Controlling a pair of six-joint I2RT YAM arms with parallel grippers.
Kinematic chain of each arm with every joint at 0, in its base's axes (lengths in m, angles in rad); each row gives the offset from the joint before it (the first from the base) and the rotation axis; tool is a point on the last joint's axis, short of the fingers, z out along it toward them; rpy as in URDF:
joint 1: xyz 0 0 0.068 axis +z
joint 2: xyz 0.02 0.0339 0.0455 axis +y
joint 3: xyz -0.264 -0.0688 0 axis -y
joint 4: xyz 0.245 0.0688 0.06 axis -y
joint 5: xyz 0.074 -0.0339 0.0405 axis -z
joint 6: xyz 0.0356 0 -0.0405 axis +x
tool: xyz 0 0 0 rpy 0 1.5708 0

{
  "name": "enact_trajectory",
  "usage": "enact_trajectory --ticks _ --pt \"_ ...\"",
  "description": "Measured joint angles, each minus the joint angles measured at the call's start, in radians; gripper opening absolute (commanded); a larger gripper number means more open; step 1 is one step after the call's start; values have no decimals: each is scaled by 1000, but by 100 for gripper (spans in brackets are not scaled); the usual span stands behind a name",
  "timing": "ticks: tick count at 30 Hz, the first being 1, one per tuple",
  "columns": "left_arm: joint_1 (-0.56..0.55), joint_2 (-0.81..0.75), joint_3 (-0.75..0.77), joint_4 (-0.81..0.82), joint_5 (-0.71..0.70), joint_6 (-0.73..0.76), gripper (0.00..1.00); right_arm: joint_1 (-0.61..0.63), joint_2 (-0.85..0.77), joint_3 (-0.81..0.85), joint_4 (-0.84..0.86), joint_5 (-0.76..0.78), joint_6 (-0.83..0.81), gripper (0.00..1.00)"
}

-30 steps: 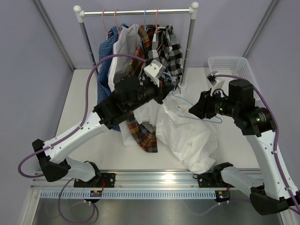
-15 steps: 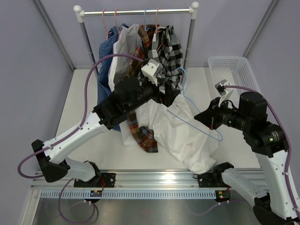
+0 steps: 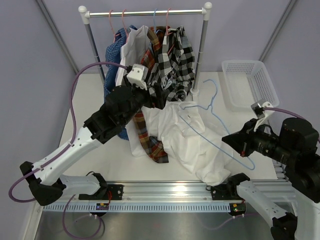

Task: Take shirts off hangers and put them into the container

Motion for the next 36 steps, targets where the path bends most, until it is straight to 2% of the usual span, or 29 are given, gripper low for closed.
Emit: enact_trajectory --ticks 6,11,14,18,22,27,36 --pt "23 -3 -85 -32 -48 -35 99 0 30 197 -63 104 11 0" --pt "24 -4 -109 -58 -75 -41 99 0 53 347 -69 128 11 0" --pt "24 -9 -110 -61 -78 -42 99 0 55 364 -64 137 17 0" --pt "24 -31 -110 -82 -78 -48 99 0 94 293 -28 168 26 0" --pt "24 -72 -110 -133 -82 -49 99 0 241 258 79 243 31 0" --pt "24 -167 -137 -201 -104 -48 99 0 432 250 293 345 33 0" --pt "25 -319 -245 -301 -203 -32 99 0 638 288 589 444 10 0"
